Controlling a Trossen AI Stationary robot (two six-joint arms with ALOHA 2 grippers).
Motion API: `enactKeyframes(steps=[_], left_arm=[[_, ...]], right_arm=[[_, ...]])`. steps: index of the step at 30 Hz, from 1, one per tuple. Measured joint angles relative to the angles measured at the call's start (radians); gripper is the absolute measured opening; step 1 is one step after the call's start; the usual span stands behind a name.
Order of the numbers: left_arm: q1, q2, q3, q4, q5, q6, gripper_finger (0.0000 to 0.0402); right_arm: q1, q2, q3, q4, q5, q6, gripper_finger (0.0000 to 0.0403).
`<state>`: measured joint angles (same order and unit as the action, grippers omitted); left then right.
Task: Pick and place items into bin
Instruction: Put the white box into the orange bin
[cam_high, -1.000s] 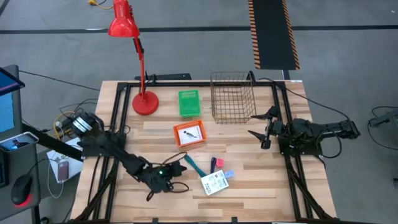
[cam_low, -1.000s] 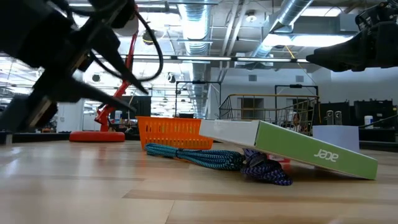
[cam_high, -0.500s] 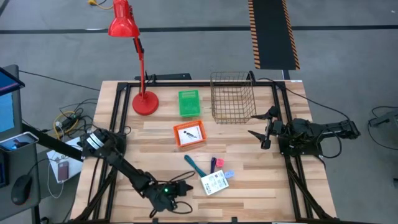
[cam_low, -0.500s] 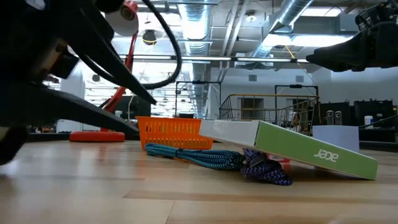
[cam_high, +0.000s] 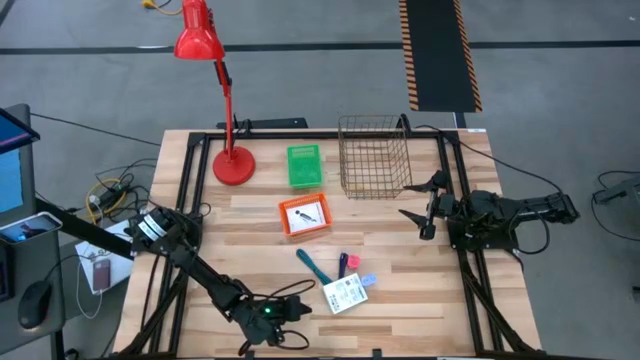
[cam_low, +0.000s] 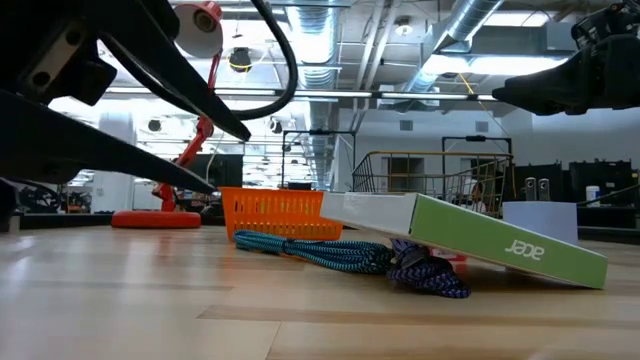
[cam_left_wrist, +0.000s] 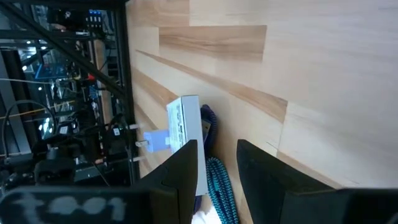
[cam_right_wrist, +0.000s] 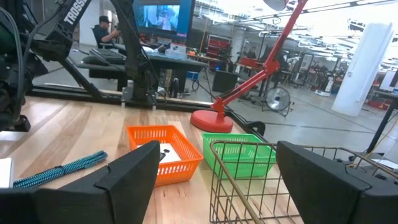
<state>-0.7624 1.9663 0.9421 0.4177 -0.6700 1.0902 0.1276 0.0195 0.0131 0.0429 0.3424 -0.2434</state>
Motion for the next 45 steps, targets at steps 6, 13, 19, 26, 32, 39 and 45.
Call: enactKeyframes(steps=[6, 13, 19, 26, 32, 39, 45], left_arm=[[0.003, 0.0, 0.0, 0.0, -0.033, -0.004, 0.0103], [0.012, 0.0, 0.0, 0.0, -0.061, -0.003, 0.0103], [0.026, 0.0, 0.0, -0.001, -0.078, -0.003, 0.0103], [0.026, 0.0, 0.0, -0.001, -0.1, -0.007, 0.0103], [0.012, 0.0, 0.009, -0.004, -0.17, -0.063, 0.0103], [-0.007, 0.0, 0.068, 0.0, -0.203, -0.131, 0.0103], [-0.011, 0.0, 0.091, 0.0, -0.201, -0.067, 0.0103]], right_arm=[[0.0, 0.0, 0.0, 0.0, 0.0, 0.0, 0.0317], [0.0, 0.0, 0.0, 0.0, 0.0, 0.0, 0.0317], [0.0, 0.0, 0.0, 0.0, 0.0, 0.0, 0.0317], [0.0, 0.0, 0.0, 0.0, 0.0, 0.0, 0.0317], [0.0, 0.0, 0.0, 0.0, 0.0, 0.0, 0.0317], [0.0, 0.0, 0.0, 0.0, 0.0, 0.0, 0.0317], [0.0, 0.0, 0.0, 0.0, 0.0, 0.0, 0.0317]])
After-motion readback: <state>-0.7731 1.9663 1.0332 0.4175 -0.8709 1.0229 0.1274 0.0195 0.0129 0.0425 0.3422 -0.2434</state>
